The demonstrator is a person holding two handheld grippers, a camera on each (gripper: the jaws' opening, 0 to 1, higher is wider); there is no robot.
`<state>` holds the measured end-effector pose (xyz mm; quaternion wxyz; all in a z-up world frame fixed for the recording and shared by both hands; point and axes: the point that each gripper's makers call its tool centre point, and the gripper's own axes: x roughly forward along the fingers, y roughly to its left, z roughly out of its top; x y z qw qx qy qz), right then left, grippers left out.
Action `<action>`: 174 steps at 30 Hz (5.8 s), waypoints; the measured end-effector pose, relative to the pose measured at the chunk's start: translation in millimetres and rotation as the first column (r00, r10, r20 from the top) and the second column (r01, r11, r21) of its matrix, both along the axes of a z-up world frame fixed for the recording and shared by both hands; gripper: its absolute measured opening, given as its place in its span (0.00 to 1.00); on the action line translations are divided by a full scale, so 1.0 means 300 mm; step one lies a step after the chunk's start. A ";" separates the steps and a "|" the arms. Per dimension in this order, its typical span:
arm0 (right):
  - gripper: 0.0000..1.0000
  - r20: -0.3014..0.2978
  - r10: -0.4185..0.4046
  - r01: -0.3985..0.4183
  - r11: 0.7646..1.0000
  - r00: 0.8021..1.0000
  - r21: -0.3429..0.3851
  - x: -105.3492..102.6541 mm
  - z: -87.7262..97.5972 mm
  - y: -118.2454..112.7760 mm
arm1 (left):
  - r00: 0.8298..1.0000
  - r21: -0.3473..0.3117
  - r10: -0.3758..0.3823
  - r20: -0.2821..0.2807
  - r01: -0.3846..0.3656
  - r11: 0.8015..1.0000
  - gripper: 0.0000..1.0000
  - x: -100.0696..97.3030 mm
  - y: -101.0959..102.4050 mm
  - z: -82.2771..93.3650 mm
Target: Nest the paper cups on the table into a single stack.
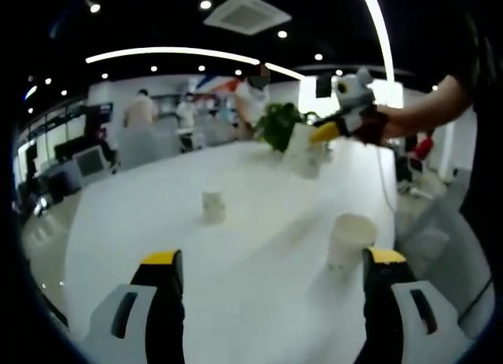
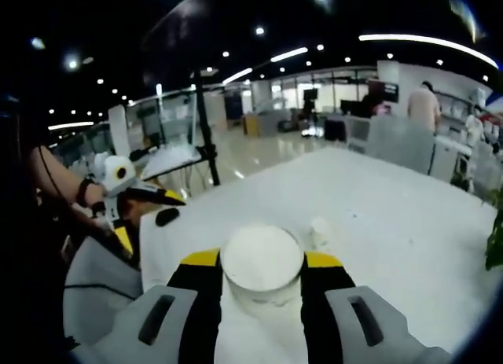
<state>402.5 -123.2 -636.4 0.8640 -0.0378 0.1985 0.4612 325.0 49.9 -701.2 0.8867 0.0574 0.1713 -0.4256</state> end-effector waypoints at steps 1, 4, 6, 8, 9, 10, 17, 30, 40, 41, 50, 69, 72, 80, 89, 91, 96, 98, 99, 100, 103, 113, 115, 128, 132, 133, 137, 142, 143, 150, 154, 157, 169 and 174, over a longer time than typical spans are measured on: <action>0.35 0.001 -0.004 0.004 1.000 1.000 0.008 -0.002 0.011 0.001 | 1.000 0.000 0.000 0.001 0.000 1.000 0.93 0.001 0.001 0.000; 0.35 -0.003 -0.005 0.005 1.000 1.000 0.017 -0.007 0.019 0.005 | 1.000 0.001 0.009 0.003 -0.009 1.000 0.93 0.006 0.007 0.002; 0.35 -0.002 -0.004 0.004 1.000 1.000 0.022 -0.011 0.026 0.008 | 1.000 -0.003 0.011 0.006 -0.011 1.000 0.93 0.008 0.012 0.006; 0.35 0.002 -0.003 0.003 1.000 1.000 0.025 -0.014 0.035 0.010 | 1.000 -0.002 0.013 0.006 -0.013 1.000 0.93 0.008 0.014 0.005; 0.35 0.003 -0.004 0.004 0.999 1.000 0.032 -0.016 0.042 0.011 | 1.000 -0.004 0.014 0.005 -0.014 1.000 0.93 0.007 0.013 0.005; 0.35 0.001 -0.007 0.007 0.999 1.000 0.037 -0.018 0.047 0.011 | 1.000 -0.004 0.014 0.006 -0.014 1.000 0.93 0.006 0.013 0.005; 0.35 0.000 -0.013 0.013 0.998 1.000 0.066 -0.040 0.069 0.020 | 1.000 -0.009 0.017 0.007 -0.017 1.000 0.93 0.004 0.018 0.008; 0.35 0.000 -0.019 0.019 0.994 1.000 0.110 -0.076 0.114 0.040 | 1.000 -0.016 0.014 0.005 -0.014 1.000 0.93 -0.002 0.019 0.005; 0.35 0.008 -0.017 0.015 0.991 1.000 0.135 -0.110 0.144 0.052 | 1.000 -0.020 0.020 0.007 -0.020 1.000 0.93 -0.001 0.019 0.008; 0.35 0.006 -0.018 0.017 0.990 1.000 0.137 -0.113 0.144 0.051 | 1.000 -0.019 0.020 0.007 -0.020 1.000 0.93 -0.001 0.018 0.008; 0.35 -0.022 -0.054 0.057 0.980 0.998 0.188 -0.122 0.151 0.031 | 1.000 -0.020 0.013 0.006 -0.013 1.000 0.92 -0.005 0.007 0.009; 0.35 -0.044 -0.097 0.105 0.963 0.994 0.247 -0.144 0.181 0.012 | 1.000 -0.026 0.015 0.005 -0.015 1.000 0.92 -0.011 0.010 0.010; 0.35 -0.046 -0.106 0.115 0.958 0.993 0.262 -0.145 0.192 0.007 | 1.000 -0.030 0.015 0.005 -0.015 0.999 0.92 -0.012 0.009 0.013; 0.35 -0.052 -0.098 0.109 0.955 0.994 0.276 -0.164 0.206 0.018 | 1.000 -0.033 0.019 0.003 -0.019 0.999 0.92 -0.016 0.019 0.013; 0.35 -0.066 -0.085 0.101 0.954 0.994 0.282 -0.190 0.202 0.034 | 1.000 -0.033 0.024 -0.006 -0.024 0.999 0.92 -0.025 0.029 0.004; 0.35 -0.070 -0.079 0.096 0.955 0.994 0.282 -0.197 0.200 0.037 | 1.000 -0.035 0.025 -0.008 -0.025 0.999 0.92 -0.025 0.028 0.004; 0.35 -0.084 -0.076 0.098 0.946 0.994 0.310 -0.214 0.215 0.040 | 1.000 -0.035 0.026 -0.006 -0.026 0.999 0.92 -0.023 0.027 0.004; 0.35 -0.086 -0.075 0.099 0.943 0.993 0.317 -0.222 0.223 0.040 | 1.000 -0.035 0.025 -0.006 -0.025 0.999 0.92 -0.023 0.025 0.003; 0.35 -0.085 -0.074 0.097 0.943 0.994 0.317 -0.226 0.225 0.041 | 1.000 -0.033 0.024 -0.008 -0.024 0.999 0.91 -0.023 0.025 0.002; 0.35 -0.086 -0.073 0.097 0.943 0.994 0.320 -0.229 0.226 0.040 | 1.000 -0.033 0.023 -0.008 -0.023 0.999 0.91 -0.023 0.025 0.002; 0.35 -0.101 -0.068 0.099 0.934 0.993 0.344 -0.240 0.234 0.042 | 1.000 -0.037 0.024 -0.007 -0.024 0.999 0.91 -0.019 0.022 0.004; 0.35 -0.120 -0.067 0.105 0.933 0.991 0.346 -0.260 0.216 0.033 | 1.000 -0.095 -0.011 -0.016 0.009 0.995 0.89 -0.042 -0.025 0.020; 0.35 -0.120 -0.066 0.104 0.934 0.991 0.343 -0.261 0.215 0.032 | 0.999 -0.124 -0.007 -0.038 0.002 0.992 0.90 -0.043 -0.029 0.028; 0.35 -0.129 -0.060 0.101 0.937 0.990 0.335 -0.269 0.199 0.033 | 0.994 -0.260 -0.087 -0.073 0.065 0.963 0.93 -0.079 -0.129 0.129; 0.35 -0.126 -0.062 0.101 0.936 0.990 0.337 -0.267 0.202 0.032 | 0.991 -0.319 -0.092 -0.094 0.058 0.946 0.92 -0.100 -0.155 0.149; 0.35 -0.125 -0.063 0.102 0.935 0.990 0.339 -0.267 0.205 0.032 | 0.991 -0.322 -0.094 -0.097 0.058 0.945 0.92 -0.102 -0.156 0.147; 0.35 -0.123 -0.063 0.101 0.936 0.990 0.337 -0.266 0.204 0.031 | 0.985 -0.366 -0.126 -0.115 0.076 0.928 0.89 -0.132 -0.189 0.164; 0.35 -0.127 -0.062 0.102 0.935 0.990 0.340 -0.268 0.201 0.033 | 0.979 -0.423 -0.158 -0.128 0.090 0.902 0.87 -0.150 -0.230 0.199; 0.35 -0.128 -0.061 0.102 0.935 0.990 0.341 -0.269 0.201 0.034 | 0.978 -0.429 -0.166 -0.128 0.097 0.898 0.86 -0.152 -0.236 0.204; 0.35 -0.130 -0.060 0.102 0.931 0.990 0.351 -0.268 0.207 0.039 | 0.966 -0.471 -0.225 -0.127 0.141 0.871 0.80 -0.171 -0.299 0.255; 0.35 -0.126 -0.057 0.099 0.928 0.990 0.360 -0.270 0.221 0.048 | 0.967 -0.512 -0.224 -0.124 0.131 0.849 0.81 -0.167 -0.311 0.287; 0.35 -0.126 -0.056 0.099 0.926 0.990 0.365 -0.270 0.226 0.050 | 0.968 -0.532 -0.225 -0.112 0.133 0.836 0.81 -0.161 -0.318 0.311; 0.35 -0.125 -0.037 0.084 0.917 0.991 0.391 -0.280 0.250 0.078 | 0.952 -0.576 -0.280 -0.124 0.161 0.801 0.75 -0.181 -0.346 0.346; 0.35 -0.130 -0.027 0.077 0.913 0.991 0.400 -0.291 0.247 0.091 | 0.946 -0.592 -0.296 -0.132 0.164 0.789 0.73 -0.190 -0.359 0.355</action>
